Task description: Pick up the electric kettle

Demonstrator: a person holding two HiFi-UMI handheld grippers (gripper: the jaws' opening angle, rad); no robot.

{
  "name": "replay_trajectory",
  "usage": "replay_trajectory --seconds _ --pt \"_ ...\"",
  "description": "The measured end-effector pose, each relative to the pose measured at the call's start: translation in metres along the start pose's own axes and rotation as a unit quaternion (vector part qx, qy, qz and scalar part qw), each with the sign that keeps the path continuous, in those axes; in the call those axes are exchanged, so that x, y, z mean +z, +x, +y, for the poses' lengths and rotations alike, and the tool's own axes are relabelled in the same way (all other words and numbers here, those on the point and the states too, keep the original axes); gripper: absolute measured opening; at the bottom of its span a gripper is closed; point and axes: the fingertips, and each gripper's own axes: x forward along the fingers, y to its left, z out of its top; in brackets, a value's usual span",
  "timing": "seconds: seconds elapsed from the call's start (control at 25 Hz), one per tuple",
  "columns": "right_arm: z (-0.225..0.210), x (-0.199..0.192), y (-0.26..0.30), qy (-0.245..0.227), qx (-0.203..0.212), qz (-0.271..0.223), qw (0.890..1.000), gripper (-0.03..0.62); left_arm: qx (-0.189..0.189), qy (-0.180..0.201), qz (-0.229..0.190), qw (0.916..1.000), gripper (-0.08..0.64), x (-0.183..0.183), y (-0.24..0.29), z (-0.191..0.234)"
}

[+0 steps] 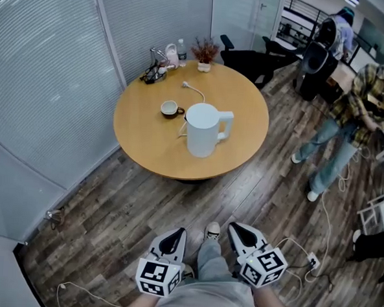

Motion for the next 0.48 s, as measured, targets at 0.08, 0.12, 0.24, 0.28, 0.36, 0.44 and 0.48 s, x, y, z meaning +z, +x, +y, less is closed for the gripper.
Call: replay_trajectory --seconds 0.08,0.12,0.24,0.28,0.36,0.44,0.48 --pt "-0.018 0.017 0.019 -0.009 0.003 -0.006 1.0 0.032 0.005 0.001 -0.003 1.0 0.003 0.012 0.022 0.01" --pt "-0.027 0.025 0.029 -0.012 0.005 -0.008 1.0 0.032 0.009 0.001 -0.004 1.0 0.003 0.018 0.034 0.015" --pt "-0.056 0.047 0.056 -0.015 0.011 -0.008 1.0 0.032 0.015 -0.005 -0.008 0.9998 0.003 0.04 0.07 0.026" --pt "-0.065 0.054 0.065 -0.016 0.013 -0.007 1.0 0.032 0.016 -0.005 -0.011 0.9998 0.003 0.047 0.081 0.029" --pt "-0.08 0.068 0.082 -0.019 0.019 -0.006 1.0 0.032 0.018 -0.004 -0.015 0.9997 0.003 0.062 0.102 0.034" --pt "-0.093 0.079 0.097 -0.02 0.023 -0.004 1.0 0.032 0.023 -0.005 -0.016 0.9996 0.003 0.073 0.119 0.04" --pt "-0.1 0.084 0.102 -0.02 0.025 -0.003 0.999 0.032 0.026 -0.007 -0.015 0.9995 0.003 0.077 0.127 0.042"
